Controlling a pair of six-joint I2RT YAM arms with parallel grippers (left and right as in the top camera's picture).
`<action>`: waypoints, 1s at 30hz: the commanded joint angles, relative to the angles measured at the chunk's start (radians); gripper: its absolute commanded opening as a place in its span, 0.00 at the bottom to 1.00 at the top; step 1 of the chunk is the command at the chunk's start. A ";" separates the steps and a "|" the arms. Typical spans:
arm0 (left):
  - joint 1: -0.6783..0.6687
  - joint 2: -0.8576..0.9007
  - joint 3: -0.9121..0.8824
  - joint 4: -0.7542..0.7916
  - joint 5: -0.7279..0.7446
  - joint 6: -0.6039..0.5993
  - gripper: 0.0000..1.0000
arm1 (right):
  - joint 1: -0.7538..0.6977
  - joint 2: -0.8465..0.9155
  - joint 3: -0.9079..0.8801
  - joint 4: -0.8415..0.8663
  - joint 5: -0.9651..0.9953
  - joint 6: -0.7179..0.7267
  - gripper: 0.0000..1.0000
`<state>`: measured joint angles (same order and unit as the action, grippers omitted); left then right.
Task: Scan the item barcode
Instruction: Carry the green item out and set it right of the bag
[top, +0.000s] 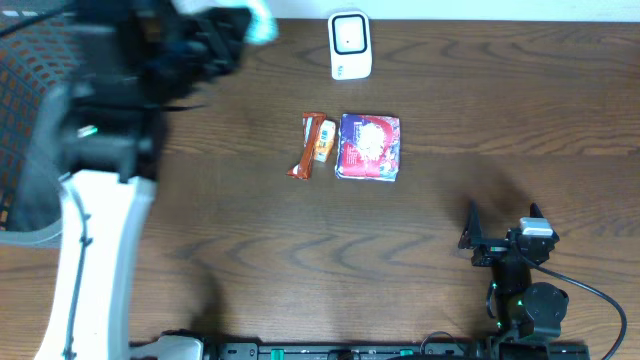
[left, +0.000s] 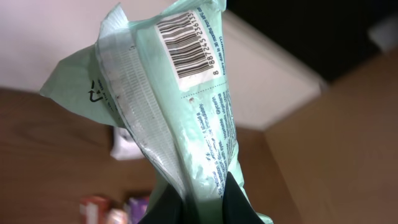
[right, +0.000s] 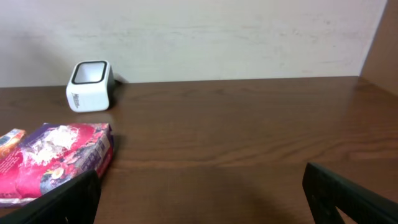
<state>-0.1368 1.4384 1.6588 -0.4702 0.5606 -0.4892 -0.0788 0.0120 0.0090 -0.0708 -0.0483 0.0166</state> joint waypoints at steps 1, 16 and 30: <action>-0.142 0.093 0.007 0.002 -0.111 0.024 0.07 | 0.008 -0.006 -0.003 -0.002 0.001 -0.011 0.99; -0.521 0.541 0.007 0.224 -0.290 -0.145 0.07 | 0.008 -0.006 -0.003 -0.002 0.001 -0.011 0.99; -0.588 0.717 0.007 0.233 -0.346 -0.145 0.08 | 0.008 -0.006 -0.003 -0.002 0.001 -0.011 0.99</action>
<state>-0.7296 2.1422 1.6588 -0.2382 0.2352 -0.6292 -0.0788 0.0120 0.0090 -0.0708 -0.0483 0.0166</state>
